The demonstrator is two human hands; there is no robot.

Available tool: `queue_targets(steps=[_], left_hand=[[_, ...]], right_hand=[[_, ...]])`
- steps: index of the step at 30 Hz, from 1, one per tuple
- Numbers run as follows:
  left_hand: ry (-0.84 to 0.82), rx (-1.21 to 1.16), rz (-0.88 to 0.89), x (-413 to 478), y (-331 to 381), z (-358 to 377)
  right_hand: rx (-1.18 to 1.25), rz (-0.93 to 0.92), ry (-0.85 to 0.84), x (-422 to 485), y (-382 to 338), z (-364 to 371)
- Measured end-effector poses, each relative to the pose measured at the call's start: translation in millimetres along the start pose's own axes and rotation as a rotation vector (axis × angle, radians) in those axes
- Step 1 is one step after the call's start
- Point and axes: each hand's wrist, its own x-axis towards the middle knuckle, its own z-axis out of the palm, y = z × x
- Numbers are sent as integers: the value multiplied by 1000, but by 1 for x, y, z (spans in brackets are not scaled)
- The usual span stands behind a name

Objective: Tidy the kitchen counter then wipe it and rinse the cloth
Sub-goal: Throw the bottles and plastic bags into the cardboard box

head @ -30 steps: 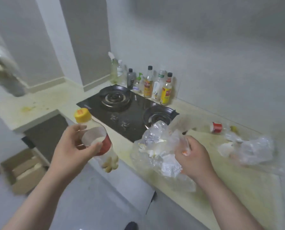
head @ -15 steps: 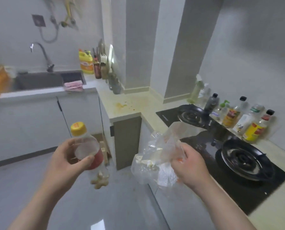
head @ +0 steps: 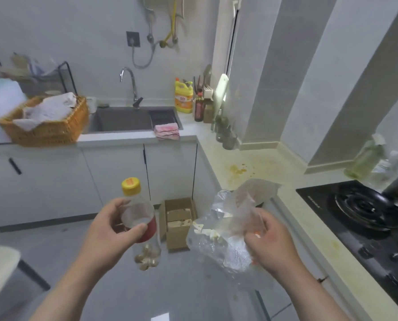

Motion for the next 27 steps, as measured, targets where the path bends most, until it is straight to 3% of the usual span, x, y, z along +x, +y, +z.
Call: queue_targets(steps=[13,20,27], left_hand=[[87,10,-33,105,-48,-37],[123,108,-17,209,-63,-26],[91,90,-111,319,-69,7]], right_hand=[[24,15,-145,113,-23,91],[7,-24,-222,228,-21,128],[-79,-17,-254,356,0,156]])
